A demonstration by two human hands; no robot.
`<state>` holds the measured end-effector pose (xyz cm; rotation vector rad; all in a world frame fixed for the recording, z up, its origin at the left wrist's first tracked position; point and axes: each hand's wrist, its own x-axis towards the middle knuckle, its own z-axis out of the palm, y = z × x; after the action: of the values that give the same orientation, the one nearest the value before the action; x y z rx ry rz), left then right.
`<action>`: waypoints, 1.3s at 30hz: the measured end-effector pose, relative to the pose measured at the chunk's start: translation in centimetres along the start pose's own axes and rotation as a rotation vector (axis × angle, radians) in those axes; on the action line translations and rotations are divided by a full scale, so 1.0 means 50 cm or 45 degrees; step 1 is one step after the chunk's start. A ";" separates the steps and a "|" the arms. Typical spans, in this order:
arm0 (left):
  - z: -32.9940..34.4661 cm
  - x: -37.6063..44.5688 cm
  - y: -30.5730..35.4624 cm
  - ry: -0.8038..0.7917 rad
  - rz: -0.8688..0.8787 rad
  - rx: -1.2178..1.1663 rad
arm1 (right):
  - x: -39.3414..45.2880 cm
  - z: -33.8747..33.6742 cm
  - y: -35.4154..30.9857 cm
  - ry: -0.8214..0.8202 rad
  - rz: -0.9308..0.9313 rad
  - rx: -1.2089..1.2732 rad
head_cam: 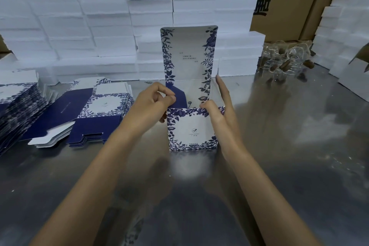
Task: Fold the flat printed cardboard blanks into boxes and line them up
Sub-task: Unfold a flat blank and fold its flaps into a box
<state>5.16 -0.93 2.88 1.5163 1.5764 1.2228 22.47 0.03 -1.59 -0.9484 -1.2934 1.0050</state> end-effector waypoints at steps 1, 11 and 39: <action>-0.004 0.004 0.003 -0.012 -0.003 0.041 | 0.000 0.001 -0.002 -0.004 -0.037 -0.022; -0.018 0.030 0.029 -0.155 -0.095 0.225 | 0.003 -0.001 -0.002 0.003 -0.038 -0.014; 0.011 0.092 -0.009 0.171 -0.055 0.015 | 0.007 -0.013 -0.009 -0.107 0.037 0.079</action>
<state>4.84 3.69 2.99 1.4257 1.6969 1.3166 23.13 0.23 -1.11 -0.8881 -1.3134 1.1118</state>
